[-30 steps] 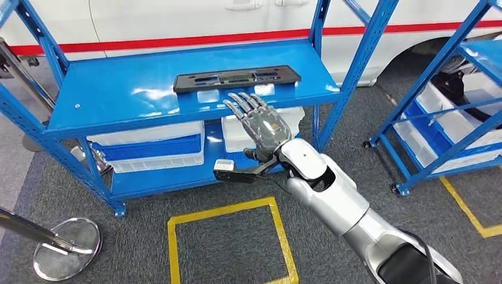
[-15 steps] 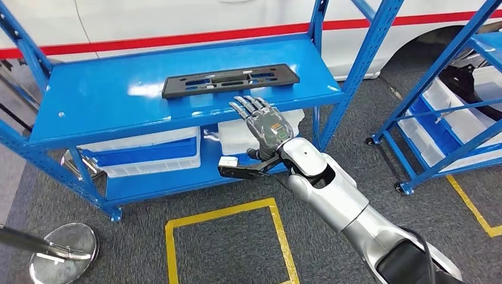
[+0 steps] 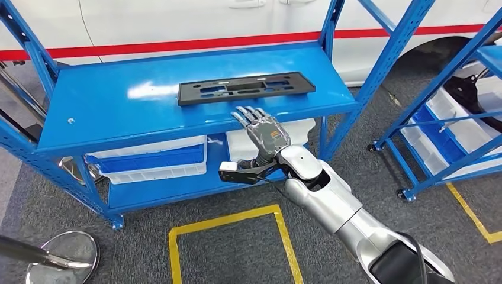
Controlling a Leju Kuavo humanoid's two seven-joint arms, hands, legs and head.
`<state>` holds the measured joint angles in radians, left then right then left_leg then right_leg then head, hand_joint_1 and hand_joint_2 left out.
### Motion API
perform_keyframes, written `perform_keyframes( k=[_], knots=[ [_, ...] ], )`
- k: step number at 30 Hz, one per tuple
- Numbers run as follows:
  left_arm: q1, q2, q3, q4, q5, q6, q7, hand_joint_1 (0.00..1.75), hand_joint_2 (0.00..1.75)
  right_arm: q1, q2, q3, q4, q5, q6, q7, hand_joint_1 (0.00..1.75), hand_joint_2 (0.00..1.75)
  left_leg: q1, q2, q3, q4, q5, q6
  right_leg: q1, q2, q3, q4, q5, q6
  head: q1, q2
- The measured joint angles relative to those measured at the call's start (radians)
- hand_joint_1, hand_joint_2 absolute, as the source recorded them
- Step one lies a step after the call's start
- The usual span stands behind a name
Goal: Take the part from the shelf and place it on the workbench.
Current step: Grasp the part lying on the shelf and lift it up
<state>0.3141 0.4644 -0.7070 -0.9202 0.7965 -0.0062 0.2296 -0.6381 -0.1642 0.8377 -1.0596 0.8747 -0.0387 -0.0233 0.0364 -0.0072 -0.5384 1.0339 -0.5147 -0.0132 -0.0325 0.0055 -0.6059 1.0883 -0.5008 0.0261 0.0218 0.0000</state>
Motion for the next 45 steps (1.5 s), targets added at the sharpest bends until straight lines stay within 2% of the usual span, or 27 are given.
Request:
perform_keyframes(
  k=[3,4,5,6,7,9,10,11,12,15,16,19,21,23,24,25,26,27,29,31,33,35,37,39,41,43,45],
  knots=[
    [-0.003,0.002,-0.011,-0.001,0.010,0.012,-0.009,0.00,0.00,-0.004,0.003,-0.005,0.010,0.000,-0.002,-0.002,0.00,0.00,-0.013,-0.001,0.013,-0.002,-0.008,0.015,0.009,-0.007,-0.113,0.200,-0.063,-0.009,0.000,0.000],
    [-0.006,0.003,-0.016,-0.001,0.014,0.015,-0.013,0.00,0.00,-0.004,0.004,-0.006,0.015,0.000,-0.003,-0.003,0.00,0.00,-0.021,-0.002,0.020,-0.002,-0.012,0.020,0.016,-0.007,-0.145,0.242,-0.060,-0.019,0.000,0.000],
    [-0.009,0.005,-0.022,-0.001,0.016,0.015,-0.016,0.00,0.00,-0.004,0.005,-0.008,0.020,-0.002,-0.003,-0.005,0.00,0.00,-0.030,-0.004,0.028,-0.002,-0.018,0.026,0.025,-0.006,-0.161,0.248,-0.037,-0.032,0.000,0.000],
    [-0.012,0.007,-0.029,-0.001,0.018,0.015,-0.018,0.00,0.00,-0.005,0.006,-0.012,0.024,-0.005,-0.002,-0.008,0.00,0.00,-0.040,-0.006,0.039,-0.002,-0.025,0.033,0.037,-0.005,-0.159,0.214,0.006,-0.052,0.000,0.000],
    [-0.017,0.009,-0.035,-0.001,0.020,0.014,-0.018,0.00,0.00,-0.008,0.007,-0.017,0.028,-0.010,0.000,-0.013,0.00,0.00,-0.050,-0.007,0.051,-0.003,-0.033,0.039,0.051,-0.002,-0.145,0.154,0.055,-0.080,0.000,0.000],
    [-0.025,0.009,-0.048,-0.002,0.023,0.013,-0.018,0.00,0.00,-0.014,0.009,-0.027,0.034,-0.020,0.005,-0.019,0.00,0.00,-0.062,-0.010,0.065,-0.008,-0.046,0.047,0.075,0.002,-0.109,0.055,0.118,-0.135,-0.011,0.000],
    [-0.030,0.009,-0.053,-0.002,0.025,0.013,-0.018,0.00,0.00,-0.018,0.009,-0.031,0.036,-0.023,0.008,-0.021,0.00,0.00,-0.060,-0.010,0.067,-0.010,-0.049,0.046,0.085,0.003,-0.097,0.029,0.125,-0.153,-0.016,0.000],
    [-0.035,0.009,-0.059,-0.002,0.027,0.014,-0.019,0.00,0.00,-0.021,0.010,-0.034,0.039,-0.026,0.012,-0.021,0.00,0.00,-0.054,-0.010,0.068,-0.015,-0.048,0.042,0.089,0.002,-0.089,0.019,0.124,-0.161,-0.020,0.000],
    [-0.040,0.013,-0.062,-0.002,0.031,0.014,-0.023,0.00,0.00,-0.025,0.011,-0.036,0.041,-0.031,0.017,-0.022,0.00,0.00,-0.049,-0.009,0.074,-0.024,-0.046,0.038,0.094,0.000,-0.080,-0.001,0.126,-0.164,-0.019,0.000],
    [-0.049,0.016,-0.072,-0.002,0.045,0.016,-0.034,0.00,0.00,-0.035,0.014,-0.050,0.047,-0.053,0.038,-0.024,0.00,0.00,-0.047,-0.005,0.077,-0.015,-0.063,0.031,0.072,0.000,-0.013,-0.096,0.120,-0.154,-0.018,0.000],
    [-0.051,0.017,-0.075,-0.002,0.048,0.017,-0.036,0.00,0.00,-0.038,0.016,-0.055,0.051,-0.062,0.045,-0.026,0.00,0.00,-0.044,-0.003,0.053,0.029,-0.079,0.025,0.060,0.000,0.009,-0.123,0.116,-0.146,-0.019,0.000],
    [-0.058,0.023,-0.082,0.000,0.055,0.020,-0.041,0.00,0.00,-0.042,0.022,-0.059,0.067,-0.080,0.062,-0.037,0.00,0.00,-0.019,-0.001,-0.064,0.195,-0.108,-0.017,0.037,-0.003,0.032,-0.132,0.103,-0.121,-0.021,0.000],
    [-0.058,0.026,-0.085,0.001,0.058,0.020,-0.043,0.00,0.00,-0.040,0.024,-0.060,0.077,-0.084,0.066,-0.040,0.00,0.00,0.005,0.001,-0.090,0.181,-0.048,-0.051,0.014,-0.004,0.036,-0.110,0.082,-0.090,-0.020,0.000],
    [-0.057,0.024,-0.088,0.003,0.060,0.019,-0.044,0.00,0.00,-0.042,0.024,-0.063,0.084,-0.087,0.067,-0.040,0.00,0.00,0.023,0.003,-0.075,0.098,0.019,-0.090,-0.007,-0.003,0.028,-0.067,0.051,-0.052,-0.023,0.000],
    [-0.058,0.026,-0.090,0.004,0.060,0.018,-0.045,0.00,0.00,-0.042,0.024,-0.064,0.087,-0.088,0.068,-0.040,0.00,0.00,0.027,0.000,-0.070,0.070,0.029,-0.093,-0.012,-0.002,0.015,-0.038,0.037,-0.035,-0.026,0.000],
    [-0.058,0.026,-0.092,0.004,0.060,0.017,-0.046,0.00,0.00,-0.042,0.024,-0.065,0.090,-0.088,0.068,-0.040,0.00,0.00,0.027,-0.004,-0.072,0.065,0.023,-0.085,-0.012,0.000,0.003,-0.016,0.027,-0.023,-0.028,0.000],
    [-0.059,0.027,-0.094,0.005,0.060,0.017,-0.046,0.00,0.00,-0.042,0.024,-0.066,0.092,-0.088,0.068,-0.040,0.00,0.00,0.024,-0.007,-0.080,0.073,0.012,-0.068,-0.008,0.001,-0.008,-0.003,0.024,-0.015,-0.030,0.000],
    [-0.060,0.031,-0.094,0.005,0.060,0.016,-0.046,0.00,0.00,-0.041,0.025,-0.067,0.094,-0.089,0.068,-0.040,0.00,0.00,0.025,-0.009,-0.083,0.075,0.010,-0.050,-0.007,0.002,-0.014,0.005,0.023,-0.011,-0.028,0.000],
    [-0.060,0.031,-0.098,0.005,0.060,0.016,-0.046,0.00,0.00,-0.041,0.026,-0.069,0.097,-0.090,0.068,-0.040,0.00,0.00,0.023,-0.007,-0.086,0.079,0.010,-0.032,-0.009,0.000,-0.018,0.011,0.018,-0.008,-0.027,0.000],
    [-0.060,0.032,-0.101,0.005,0.062,0.016,-0.047,0.00,0.00,-0.043,0.026,-0.074,0.100,-0.095,0.072,-0.042,0.00,0.00,0.021,-0.007,-0.084,0.076,0.011,-0.022,-0.010,-0.004,-0.047,0.074,-0.019,-0.007,-0.026,0.000],
    [-0.060,0.033,-0.102,0.005,0.066,0.015,-0.049,0.00,0.00,-0.045,0.027,-0.077,0.103,-0.104,0.083,-0.049,0.00,0.00,0.014,-0.004,-0.081,0.073,0.012,-0.019,-0.003,-0.006,-0.109,0.197,-0.071,-0.011,-0.026,0.000],
    [-0.062,0.033,-0.103,0.005,0.072,0.015,-0.051,0.00,0.00,-0.046,0.027,-0.078,0.108,-0.110,0.092,-0.055,0.00,0.00,0.002,0.003,-0.076,0.071,0.010,-0.015,0.010,-0.006,-0.154,0.271,-0.079,-0.026,-0.026,0.000],
    [-0.064,0.033,-0.104,0.006,0.079,0.015,-0.053,0.00,0.00,-0.048,0.027,-0.078,0.112,-0.114,0.094,-0.056,0.00,0.00,-0.014,0.010,-0.065,0.067,0.005,-0.008,0.031,-0.007,-0.132,0.208,-0.021,-0.061,-0.026,0.000],
    [-0.067,0.028,-0.108,0.006,0.088,0.012,-0.057,0.00,0.00,-0.054,0.027,-0.078,0.113,-0.117,0.094,-0.056,0.00,0.00,-0.026,0.020,-0.051,0.055,0.004,-0.001,0.060,-0.023,-0.076,0.085,0.038,-0.115,-0.029,0.000],
    [-0.072,0.024,-0.113,0.010,0.094,0.009,-0.062,0.00,0.00,-0.064,0.028,-0.078,0.116,-0.123,0.096,-0.057,0.00,0.00,-0.026,0.033,-0.044,0.042,0.007,0.001,0.081,-0.038,-0.047,0.014,0.057,-0.148,-0.031,0.000],
    [-0.078,0.025,-0.116,0.014,0.100,0.007,-0.065,0.00,0.00,-0.071,0.029,-0.079,0.120,-0.128,0.100,-0.057,0.00,0.00,-0.026,0.049,-0.038,0.027,0.010,-0.002,0.084,-0.032,-0.033,-0.022,0.064,-0.151,-0.030,0.000],
    [-0.082,0.025,-0.119,0.017,0.104,0.005,-0.067,0.00,0.00,-0.075,0.034,-0.079,0.123,-0.131,0.103,-0.057,0.00,0.00,-0.028,0.044,-0.034,0.035,-0.001,-0.004,0.075,-0.025,-0.008,-0.065,0.076,-0.142,-0.030,0.000]
  ],
)
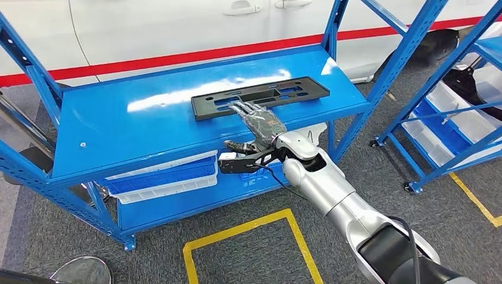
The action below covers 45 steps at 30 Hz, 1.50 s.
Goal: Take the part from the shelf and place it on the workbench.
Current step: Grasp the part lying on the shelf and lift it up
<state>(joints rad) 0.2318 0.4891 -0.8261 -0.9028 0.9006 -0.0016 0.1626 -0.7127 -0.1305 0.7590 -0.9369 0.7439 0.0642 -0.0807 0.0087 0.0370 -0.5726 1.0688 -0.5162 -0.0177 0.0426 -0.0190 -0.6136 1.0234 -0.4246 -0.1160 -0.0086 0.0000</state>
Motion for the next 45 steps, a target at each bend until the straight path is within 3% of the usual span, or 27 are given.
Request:
perform_keyframes(
  k=[1,3,5,6,9,11,13,15,17,19,20,21,22,23,25,28,30,32,34,35,36,37,40,42,45],
  knots=[
    [-0.001,0.000,-0.002,0.002,0.002,-0.001,-0.001,0.00,0.00,-0.002,0.003,0.000,0.002,0.000,0.001,0.000,0.00,0.00,0.000,-0.011,-0.011,0.029,-0.018,-0.003,-0.006,0.003,0.011,-0.017,0.007,0.005,0.000,0.000],
    [-0.003,0.002,-0.006,0.008,0.006,-0.003,-0.004,0.00,0.00,-0.006,0.008,0.000,0.006,-0.001,0.003,-0.001,0.00,0.00,0.004,-0.030,-0.063,0.135,-0.068,-0.012,-0.012,0.010,0.017,-0.027,0.010,0.012,0.000,0.000],
    [-0.005,0.003,-0.010,0.014,0.010,-0.005,-0.006,0.00,0.00,-0.004,0.012,0.002,0.010,-0.002,0.004,-0.002,0.00,0.00,0.009,-0.033,-0.110,0.214,-0.085,-0.025,-0.016,0.018,0.015,-0.020,0.006,0.020,0.000,0.000],
    [-0.006,0.003,-0.012,0.017,0.012,-0.007,-0.006,0.00,0.00,-0.004,0.014,0.003,0.013,-0.002,0.004,-0.004,0.00,0.00,0.013,-0.033,-0.112,0.209,-0.066,-0.032,-0.019,0.022,0.014,-0.012,0.001,0.027,0.000,0.000],
    [-0.010,0.002,-0.015,0.027,0.016,-0.011,-0.007,0.00,0.00,-0.007,0.016,0.005,0.018,-0.003,0.004,-0.012,0.00,0.00,0.023,-0.036,-0.053,0.064,0.017,-0.046,-0.027,0.027,0.001,0.030,-0.022,0.057,0.000,0.000],
    [-0.015,0.003,-0.016,0.034,0.019,-0.012,-0.009,0.00,0.00,-0.010,0.016,0.005,0.020,-0.005,0.004,-0.017,0.00,0.00,0.023,-0.042,-0.039,0.023,0.023,-0.027,-0.025,0.029,-0.016,0.056,-0.034,0.072,0.002,0.000],
    [-0.018,0.003,-0.018,0.041,0.020,-0.014,-0.010,0.00,0.00,-0.011,0.016,0.006,0.022,-0.007,0.004,-0.018,0.00,0.00,0.021,-0.045,-0.044,0.024,0.025,-0.001,-0.022,0.031,-0.024,0.063,-0.033,0.078,0.004,0.000],
    [-0.021,0.002,-0.019,0.046,0.021,-0.016,-0.011,0.00,0.00,-0.013,0.016,0.007,0.025,-0.008,0.004,-0.019,0.00,0.00,0.024,-0.043,-0.044,0.020,0.030,0.012,-0.024,0.031,-0.031,0.080,-0.047,0.088,0.004,0.000],
    [-0.025,0.001,-0.020,0.051,0.021,-0.018,-0.012,0.00,0.00,-0.016,0.016,0.008,0.027,-0.009,0.004,-0.019,0.00,0.00,0.027,-0.041,-0.046,0.017,0.034,0.021,-0.033,0.028,-0.064,0.156,-0.096,0.103,0.006,0.000],
    [-0.027,0.000,-0.021,0.060,0.021,-0.023,-0.015,0.00,0.00,-0.018,0.016,0.010,0.032,-0.010,0.004,-0.019,0.00,0.00,0.028,-0.040,-0.048,0.017,0.035,0.023,-0.043,0.025,-0.116,0.273,-0.149,0.115,0.006,0.000],
    [-0.029,-0.001,-0.021,0.066,0.021,-0.027,-0.016,0.00,0.00,-0.017,0.016,0.011,0.034,-0.010,0.004,-0.019,0.00,0.00,0.028,-0.040,-0.048,0.017,0.035,0.024,-0.048,0.024,-0.133,0.310,-0.157,0.118,0.006,0.000],
    [-0.030,-0.002,-0.022,0.071,0.021,-0.030,-0.017,0.00,0.00,-0.017,0.016,0.013,0.036,-0.010,0.004,-0.019,0.00,0.00,0.028,-0.039,-0.048,0.017,0.035,0.023,-0.051,0.024,-0.134,0.313,-0.147,0.119,0.006,0.000],
    [-0.032,-0.003,-0.022,0.076,0.021,-0.032,-0.018,0.00,0.00,-0.018,0.016,0.014,0.038,-0.010,0.004,-0.019,0.00,0.00,0.029,-0.039,-0.047,0.017,0.035,0.023,-0.053,0.023,-0.117,0.279,-0.120,0.119,0.006,0.000],
    [-0.034,-0.004,-0.023,0.081,0.021,-0.034,-0.019,0.00,0.00,-0.020,0.016,0.015,0.039,-0.011,0.004,-0.019,0.00,0.00,0.029,-0.039,-0.045,0.017,0.035,0.023,-0.054,0.023,-0.085,0.215,-0.084,0.116,0.006,0.000],
    [-0.039,-0.006,-0.023,0.087,0.021,-0.036,-0.020,0.00,0.00,-0.025,0.016,0.015,0.039,-0.011,0.004,-0.019,0.00,0.00,0.029,-0.039,-0.043,0.012,0.037,0.018,-0.050,0.022,-0.026,0.096,-0.044,0.109,0.006,0.000],
    [-0.046,-0.010,-0.024,0.098,0.021,-0.043,-0.022,0.00,0.00,-0.029,0.017,0.016,0.040,-0.011,0.004,-0.023,0.00,0.00,0.029,-0.039,-0.040,-0.005,0.047,0.000,-0.039,0.022,-0.008,0.045,-0.036,0.098,0.007,0.000],
    [-0.049,-0.012,-0.025,0.108,0.022,-0.048,-0.024,0.00,0.00,-0.029,0.019,0.016,0.041,-0.011,0.004,-0.027,0.00,0.00,0.030,-0.038,-0.039,-0.006,0.042,-0.009,-0.043,0.021,0.002,0.022,-0.025,0.089,0.006,0.000],
    [-0.053,-0.015,-0.027,0.120,0.022,-0.052,-0.025,0.00,0.00,-0.032,0.023,0.016,0.044,-0.011,0.004,-0.031,0.00,0.00,0.029,-0.038,-0.067,0.058,-0.002,-0.010,-0.045,0.020,0.014,-0.001,-0.013,0.078,0.006,0.000],
    [-0.057,-0.018,-0.027,0.133,0.022,-0.058,-0.027,0.00,0.00,-0.033,0.026,0.017,0.048,-0.011,0.004,-0.034,0.00,0.00,0.025,-0.039,-0.122,0.178,-0.060,-0.007,-0.037,0.020,0.014,-0.004,-0.011,0.071,0.006,0.000],
    [-0.059,-0.020,-0.028,0.139,0.022,-0.061,-0.028,0.00,0.00,-0.032,0.028,0.018,0.050,-0.011,0.004,-0.034,0.00,0.00,0.023,-0.039,-0.143,0.223,-0.074,-0.007,-0.033,0.021,0.013,-0.001,-0.012,0.069,0.006,0.000],
    [-0.061,-0.021,-0.028,0.145,0.023,-0.065,-0.029,0.00,0.00,-0.031,0.029,0.019,0.053,-0.011,0.004,-0.034,0.00,0.00,0.022,-0.039,-0.149,0.236,-0.069,-0.005,-0.029,0.021,0.011,0.002,-0.014,0.067,0.006,0.000],
    [-0.062,-0.023,-0.029,0.152,0.023,-0.068,-0.031,0.00,0.00,-0.031,0.030,0.019,0.056,-0.011,0.004,-0.035,0.00,0.00,0.020,-0.039,-0.136,0.212,-0.046,-0.003,-0.026,0.023,0.010,0.006,-0.015,0.066,0.006,0.000],
    [-0.068,-0.027,-0.031,0.172,0.024,-0.078,-0.035,0.00,0.00,-0.034,0.033,0.020,0.060,-0.011,0.004,-0.035,0.00,0.00,0.012,-0.040,-0.046,0.035,0.032,0.015,-0.019,0.025,0.006,0.022,-0.023,0.068,0.006,0.000],
    [-0.072,-0.028,-0.031,0.183,0.024,-0.083,-0.037,0.00,0.00,-0.035,0.034,0.022,0.063,-0.011,0.004,-0.036,0.00,0.00,0.006,-0.040,-0.025,-0.011,0.038,0.024,-0.017,0.026,-0.002,0.031,-0.026,0.074,0.006,0.000],
    [-0.076,-0.033,-0.033,0.192,0.025,-0.086,-0.038,0.00,0.00,-0.037,0.034,0.024,0.065,-0.011,0.004,-0.036,0.00,0.00,0.012,-0.037,-0.022,-0.024,0.049,0.034,-0.017,0.026,-0.008,0.040,-0.033,0.086,0.007,0.000]
  ],
)
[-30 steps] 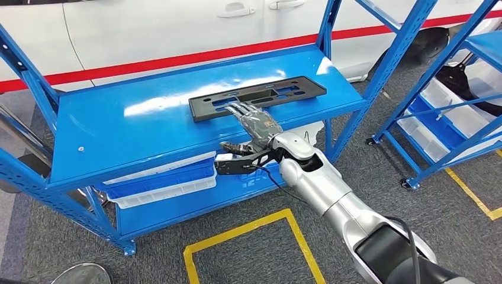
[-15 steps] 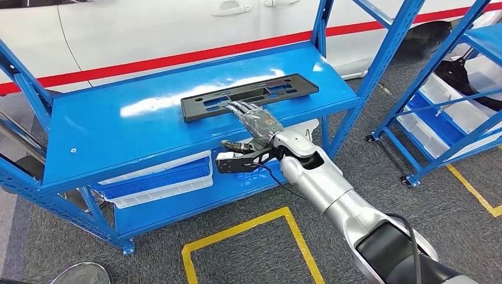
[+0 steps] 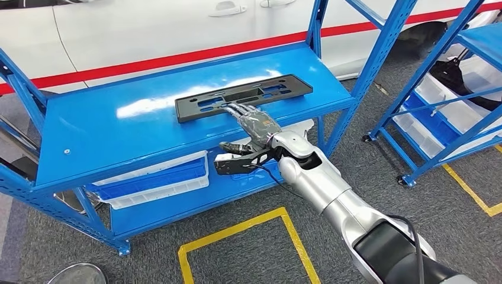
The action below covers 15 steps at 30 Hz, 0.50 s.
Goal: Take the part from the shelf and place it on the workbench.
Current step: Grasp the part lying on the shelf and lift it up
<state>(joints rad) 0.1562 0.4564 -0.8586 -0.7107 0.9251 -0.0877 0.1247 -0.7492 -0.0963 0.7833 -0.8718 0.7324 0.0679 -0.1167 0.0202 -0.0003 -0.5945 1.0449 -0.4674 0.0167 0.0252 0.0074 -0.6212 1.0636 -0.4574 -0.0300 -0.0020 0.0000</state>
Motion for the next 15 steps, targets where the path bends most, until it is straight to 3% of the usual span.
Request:
perform_keyframes(
  k=[2,4,5,6,7,10,12,15],
  knots=[
    [-0.002,-0.003,-0.001,0.005,0.000,-0.004,-0.001,0.00,0.00,-0.003,0.000,0.000,0.001,0.000,-0.001,0.000,0.00,0.00,0.008,0.003,0.003,-0.010,0.007,0.007,-0.004,0.000,-0.026,0.060,-0.041,0.015,0.001,0.000],
    [-0.004,-0.006,-0.001,0.011,0.000,-0.008,-0.002,0.00,0.00,-0.003,0.000,0.001,0.005,0.000,-0.001,0.000,0.00,0.00,0.010,0.004,0.002,-0.011,0.008,0.009,-0.017,-0.001,-0.080,0.178,-0.099,0.031,0.001,0.000],
    [-0.005,-0.008,-0.002,0.013,0.001,-0.010,-0.002,0.00,0.00,-0.002,0.000,0.002,0.007,0.000,-0.001,0.000,0.00,0.00,0.011,0.005,0.001,-0.011,0.008,0.009,-0.025,-0.002,-0.105,0.228,-0.115,0.037,0.001,0.000],
    [-0.006,-0.010,-0.002,0.016,0.002,-0.012,-0.002,0.00,0.00,-0.001,0.000,0.003,0.010,0.000,-0.001,0.000,0.00,0.00,0.013,0.005,0.001,-0.011,0.008,0.008,-0.032,-0.003,-0.115,0.249,-0.114,0.043,0.001,0.000],
    [-0.007,-0.011,-0.002,0.019,0.003,-0.015,-0.003,0.00,0.00,-0.001,0.000,0.004,0.011,0.000,-0.001,-0.001,0.00,0.00,0.016,0.006,0.002,-0.011,0.007,0.007,-0.039,-0.004,-0.107,0.232,-0.094,0.048,0.001,0.000],
    [-0.010,-0.015,-0.002,0.028,0.004,-0.019,-0.004,0.00,0.00,-0.005,0.000,0.005,0.014,0.000,-0.003,-0.003,0.00,0.00,0.022,0.005,0.008,-0.011,0.003,-0.006,-0.047,-0.008,-0.013,0.043,-0.003,0.054,0.001,0.000],
    [-0.011,-0.017,-0.003,0.033,0.004,-0.021,-0.004,0.00,0.00,-0.009,0.000,0.006,0.015,0.000,-0.003,-0.007,0.00,0.00,0.021,0.004,0.007,-0.014,0.005,-0.021,-0.041,-0.008,0.016,-0.020,0.008,0.049,0.001,0.000],
    [-0.014,-0.019,-0.003,0.038,0.004,-0.022,-0.004,0.00,0.00,-0.011,0.001,0.007,0.016,0.000,-0.003,-0.011,0.00,0.00,0.022,0.004,0.007,-0.017,0.005,-0.042,-0.036,-0.006,0.017,-0.031,0.011,0.031,0.001,0.000]
  ],
)
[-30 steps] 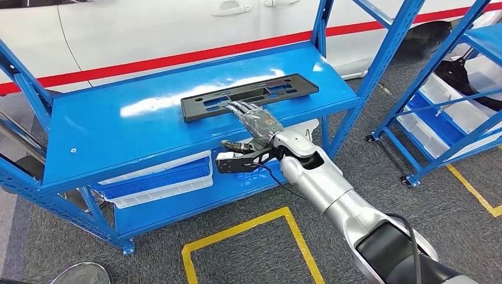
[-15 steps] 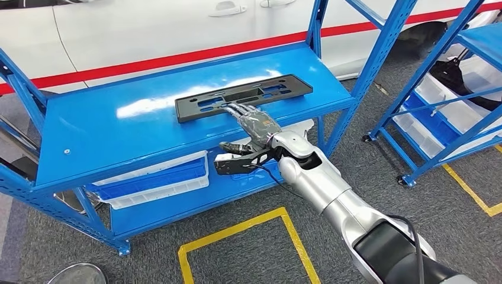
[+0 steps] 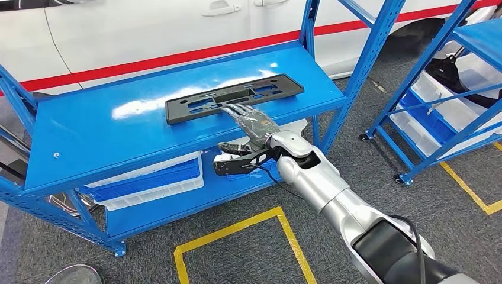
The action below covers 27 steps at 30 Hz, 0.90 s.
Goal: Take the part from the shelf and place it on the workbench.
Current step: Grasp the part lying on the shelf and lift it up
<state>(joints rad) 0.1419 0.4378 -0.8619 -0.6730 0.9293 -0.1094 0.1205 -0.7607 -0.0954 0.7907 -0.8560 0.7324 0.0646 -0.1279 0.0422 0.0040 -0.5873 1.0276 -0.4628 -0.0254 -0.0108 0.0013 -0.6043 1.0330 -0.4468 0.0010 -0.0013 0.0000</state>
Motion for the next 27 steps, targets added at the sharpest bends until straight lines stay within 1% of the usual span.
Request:
perform_keyframes(
  k=[1,2,4,5,6,7,8,9,10,11,12,13,15,16,17,18,19,20,21,22,23,24,25,26,27],
  knots=[
    [-0.001,0.000,0.000,0.002,0.000,0.000,0.000,0.00,0.00,-0.002,0.000,0.000,0.000,0.000,0.000,-0.001,0.00,0.00,0.001,0.000,-0.007,0.016,-0.013,-0.003,-0.001,0.000,0.003,-0.007,0.003,-0.009,0.000,0.000],
    [-0.001,0.000,0.000,0.003,0.000,-0.001,0.000,0.00,0.00,-0.003,0.001,0.000,0.000,0.000,0.000,-0.001,0.00,0.00,0.001,0.000,-0.023,0.053,-0.036,-0.003,-0.001,-0.001,0.007,-0.013,0.006,-0.018,0.000,0.000],
    [-0.002,-0.001,-0.001,0.007,0.000,-0.002,0.000,0.00,0.00,-0.004,0.004,0.000,0.001,0.000,0.000,-0.001,0.00,0.00,-0.002,-0.001,-0.081,0.176,-0.097,0.001,0.003,-0.001,0.009,-0.015,0.007,-0.032,-0.001,0.000],
    [-0.002,-0.001,-0.001,0.008,0.000,-0.002,0.000,0.00,0.00,-0.003,0.005,0.001,0.003,0.000,0.000,-0.001,0.00,0.00,-0.003,-0.001,-0.111,0.236,-0.118,0.002,0.008,0.000,0.008,-0.013,0.006,-0.035,-0.001,0.000],
    [-0.002,-0.001,-0.001,0.009,0.000,-0.002,0.000,0.00,0.00,-0.001,0.005,0.001,0.004,0.000,0.000,-0.001,0.00,0.00,-0.005,-0.001,-0.128,0.268,-0.120,0.003,0.013,0.000,0.008,-0.009,0.003,-0.038,0.000,0.000],
    [-0.002,-0.001,-0.001,0.010,0.000,-0.002,0.000,0.00,0.00,-0.001,0.005,0.001,0.006,0.000,0.000,-0.001,0.00,0.00,-0.007,-0.001,-0.128,0.265,-0.105,0.006,0.016,0.000,0.008,-0.005,0.001,-0.040,0.000,0.000],
    [-0.002,-0.001,-0.001,0.011,0.000,-0.002,0.000,0.00,0.00,-0.001,0.005,0.002,0.007,0.000,0.000,-0.001,0.00,0.00,-0.009,-0.001,-0.110,0.224,-0.074,0.010,0.019,0.001,0.008,0.000,-0.002,-0.041,0.000,0.000],
    [-0.002,-0.001,-0.001,0.012,0.000,-0.003,0.000,0.00,0.00,-0.001,0.005,0.002,0.008,0.000,0.000,-0.001,0.00,0.00,-0.011,-0.001,-0.081,0.159,-0.040,0.016,0.021,0.003,0.008,0.006,-0.007,-0.040,0.000,0.000],
    [-0.002,-0.001,-0.001,0.014,0.000,-0.003,0.000,0.00,0.00,-0.002,0.006,0.002,0.008,0.000,0.000,-0.001,0.00,0.00,-0.015,-0.001,-0.052,0.099,-0.018,0.021,0.024,0.004,0.006,0.013,-0.011,-0.038,0.000,0.000],
    [-0.003,0.000,-0.001,0.016,0.000,-0.003,0.000,0.00,0.00,-0.003,0.006,0.002,0.008,0.000,0.000,-0.001,0.00,0.00,-0.019,-0.002,-0.031,0.056,-0.005,0.025,0.025,0.005,0.003,0.019,-0.014,-0.034,0.000,0.000],
    [-0.004,0.000,-0.001,0.016,0.000,-0.003,0.000,0.00,0.00,-0.003,0.006,0.002,0.008,0.000,0.000,-0.002,0.00,0.00,-0.022,-0.003,-0.022,0.035,-0.003,0.029,0.026,0.005,0.000,0.023,-0.015,-0.031,0.000,0.000],
    [-0.004,0.000,-0.001,0.017,0.000,-0.003,0.000,0.00,0.00,-0.003,0.006,0.002,0.008,0.000,0.000,-0.002,0.00,0.00,-0.025,-0.004,-0.020,0.032,-0.005,0.032,0.026,0.005,-0.003,0.024,-0.015,-0.027,0.000,0.000],
    [-0.005,-0.001,-0.001,0.018,0.000,-0.004,-0.001,0.00,0.00,-0.004,0.006,0.003,0.008,0.000,-0.001,-0.002,0.00,0.00,-0.022,-0.003,-0.020,0.025,0.001,0.040,0.025,0.006,-0.005,0.027,-0.016,-0.019,0.000,0.000],
    [-0.005,-0.002,-0.001,0.018,0.000,-0.005,-0.001,0.00,0.00,-0.006,0.006,0.003,0.008,0.000,-0.001,-0.002,0.00,0.00,-0.019,-0.002,-0.018,0.021,0.004,0.044,0.025,0.005,-0.009,0.039,-0.026,-0.014,0.001,0.000],
    [-0.005,-0.002,-0.001,0.019,0.000,-0.006,-0.001,0.00,0.00,-0.008,0.006,0.003,0.008,0.000,-0.001,-0.002,0.00,0.00,-0.016,0.000,-0.017,0.016,0.007,0.049,0.023,0.005,-0.023,0.069,-0.047,-0.008,0.001,0.000],
    [-0.006,-0.003,-0.001,0.020,0.000,-0.008,-0.001,0.00,0.00,-0.009,0.006,0.003,0.008,0.000,-0.001,-0.002,0.00,0.00,-0.014,0.001,-0.016,0.013,0.009,0.051,0.019,0.005,-0.045,0.116,-0.075,-0.001,0.002,0.000],
    [-0.007,-0.004,-0.001,0.021,0.000,-0.010,-0.001,0.00,0.00,-0.010,0.006,0.003,0.009,0.000,-0.001,-0.002,0.00,0.00,-0.014,0.001,-0.017,0.012,0.010,0.053,0.015,0.004,-0.075,0.178,-0.105,0.005,0.002,0.000],
    [-0.007,-0.005,-0.001,0.023,0.000,-0.012,-0.002,0.00,0.00,-0.008,0.006,0.004,0.010,0.000,-0.001,-0.002,0.00,0.00,-0.014,0.001,-0.018,0.012,0.011,0.054,0.010,0.004,-0.105,0.239,-0.128,0.010,0.002,0.000],
    [-0.008,-0.006,-0.001,0.025,0.000,-0.013,-0.002,0.00,0.00,-0.007,0.006,0.005,0.012,0.000,-0.001,-0.002,0.00,0.00,-0.013,0.002,-0.018,0.012,0.011,0.054,0.005,0.004,-0.124,0.277,-0.135,0.014,0.002,0.000],
    [-0.009,-0.008,-0.001,0.027,0.000,-0.014,-0.002,0.00,0.00,-0.006,0.006,0.006,0.014,0.000,-0.001,-0.002,0.00,0.00,-0.012,0.002,-0.018,0.012,0.011,0.053,0.000,0.003,-0.128,0.282,-0.125,0.017,0.002,0.000],
    [-0.010,-0.009,-0.001,0.029,0.000,-0.016,-0.003,0.00,0.00,-0.006,0.006,0.007,0.015,0.000,-0.001,-0.002,0.00,0.00,-0.011,0.002,-0.017,0.012,0.010,0.053,-0.003,0.002,-0.112,0.249,-0.097,0.018,0.002,0.000],
    [-0.011,-0.010,-0.001,0.031,0.000,-0.017,-0.004,0.00,0.00,-0.008,0.006,0.008,0.016,0.000,-0.001,-0.002,0.00,0.00,-0.010,0.001,-0.015,0.012,0.010,0.051,-0.005,0.001,-0.080,0.185,-0.060,0.018,0.002,0.000],
    [-0.012,-0.012,-0.001,0.034,0.000,-0.020,-0.005,0.00,0.00,-0.011,0.006,0.009,0.016,0.000,-0.003,-0.003,0.00,0.00,-0.010,0.001,-0.014,0.012,0.009,0.048,-0.004,0.000,-0.046,0.117,-0.032,0.015,0.002,0.000],
    [-0.013,-0.014,-0.001,0.038,-0.001,-0.025,-0.006,0.00,0.00,-0.013,0.006,0.009,0.016,0.001,-0.007,-0.005,0.00,0.00,-0.011,0.000,-0.015,0.012,0.010,0.044,-0.002,-0.001,-0.019,0.060,-0.013,0.011,0.002,0.000],
    [-0.014,-0.016,-0.001,0.042,-0.001,-0.030,-0.007,0.00,0.00,-0.014,0.007,0.009,0.015,0.001,-0.014,-0.006,0.00,0.44,-0.011,0.000,-0.016,0.011,0.011,0.038,0.002,-0.001,-0.004,0.025,-0.006,0.007,0.002,0.000]
  ],
)
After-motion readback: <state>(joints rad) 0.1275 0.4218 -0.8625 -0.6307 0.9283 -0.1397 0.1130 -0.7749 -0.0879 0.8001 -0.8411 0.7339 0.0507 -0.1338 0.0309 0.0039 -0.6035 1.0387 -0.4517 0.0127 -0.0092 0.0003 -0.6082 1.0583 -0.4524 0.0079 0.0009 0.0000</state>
